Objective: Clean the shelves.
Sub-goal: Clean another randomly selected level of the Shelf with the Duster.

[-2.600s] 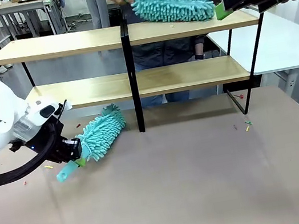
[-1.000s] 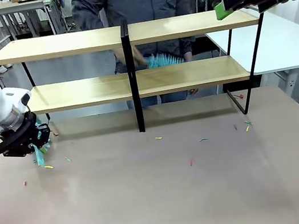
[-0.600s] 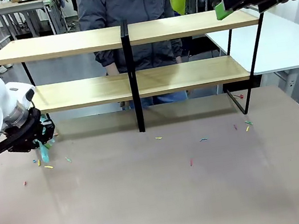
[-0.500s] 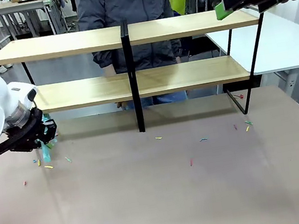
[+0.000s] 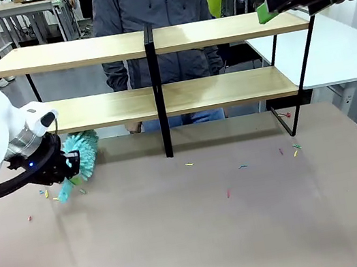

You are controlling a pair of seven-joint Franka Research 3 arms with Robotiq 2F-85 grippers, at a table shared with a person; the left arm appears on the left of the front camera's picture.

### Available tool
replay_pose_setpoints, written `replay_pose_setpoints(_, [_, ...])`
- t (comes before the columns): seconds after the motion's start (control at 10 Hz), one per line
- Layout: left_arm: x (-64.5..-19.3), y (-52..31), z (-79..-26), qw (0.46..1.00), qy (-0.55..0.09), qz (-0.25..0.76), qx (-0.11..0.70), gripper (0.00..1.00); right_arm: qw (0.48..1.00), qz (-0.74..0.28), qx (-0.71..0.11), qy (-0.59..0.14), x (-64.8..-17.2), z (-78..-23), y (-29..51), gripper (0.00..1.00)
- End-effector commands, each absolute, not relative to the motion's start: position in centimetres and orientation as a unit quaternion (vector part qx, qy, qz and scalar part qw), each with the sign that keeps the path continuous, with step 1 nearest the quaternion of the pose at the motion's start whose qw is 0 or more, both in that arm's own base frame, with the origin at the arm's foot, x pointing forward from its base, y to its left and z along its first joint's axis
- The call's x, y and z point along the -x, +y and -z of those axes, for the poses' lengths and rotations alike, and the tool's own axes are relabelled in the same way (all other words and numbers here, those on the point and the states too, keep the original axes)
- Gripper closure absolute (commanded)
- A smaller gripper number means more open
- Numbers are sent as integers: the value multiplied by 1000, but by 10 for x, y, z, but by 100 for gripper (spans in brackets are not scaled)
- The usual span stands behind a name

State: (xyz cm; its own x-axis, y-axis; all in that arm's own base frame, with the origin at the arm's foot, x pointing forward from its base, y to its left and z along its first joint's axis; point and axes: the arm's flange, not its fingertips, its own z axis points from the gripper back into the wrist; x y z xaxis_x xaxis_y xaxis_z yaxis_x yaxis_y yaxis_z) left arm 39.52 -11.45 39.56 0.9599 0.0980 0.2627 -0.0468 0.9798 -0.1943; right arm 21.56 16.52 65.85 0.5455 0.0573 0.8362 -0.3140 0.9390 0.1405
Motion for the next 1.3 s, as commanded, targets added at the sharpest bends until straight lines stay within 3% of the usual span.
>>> replay_pose_setpoints(0.0, [-319, -78, -381, 989, -93, 33, 108, 87, 870, -105, -135, -463, -216, -659, 165, 0])
replay_pose_setpoints(0.2, [-281, -54, -400, 965, -60, 193, 166, 87, 870, -105, -135, -463, -216, -659, 165, 0])
replay_pose_setpoints(0.4, [-245, -26, -419, 907, -36, 348, 235, 87, 870, -105, -135, -463, -216, -659, 165, 0])
replay_pose_setpoints(0.6, [-219, 7, -433, 859, 7, 451, 243, 87, 870, -105, -135, -463, -216, -659, 165, 0])
replay_pose_setpoints(0.7, [-213, 21, -440, 843, -13, 470, 260, 87, 870, -105, -135, -463, -216, -659, 165, 0])
replay_pose_setpoints(1.2, [-221, 134, -501, 784, -280, 398, 386, 87, 870, -105, -135, -463, -216, -659, 165, 0])
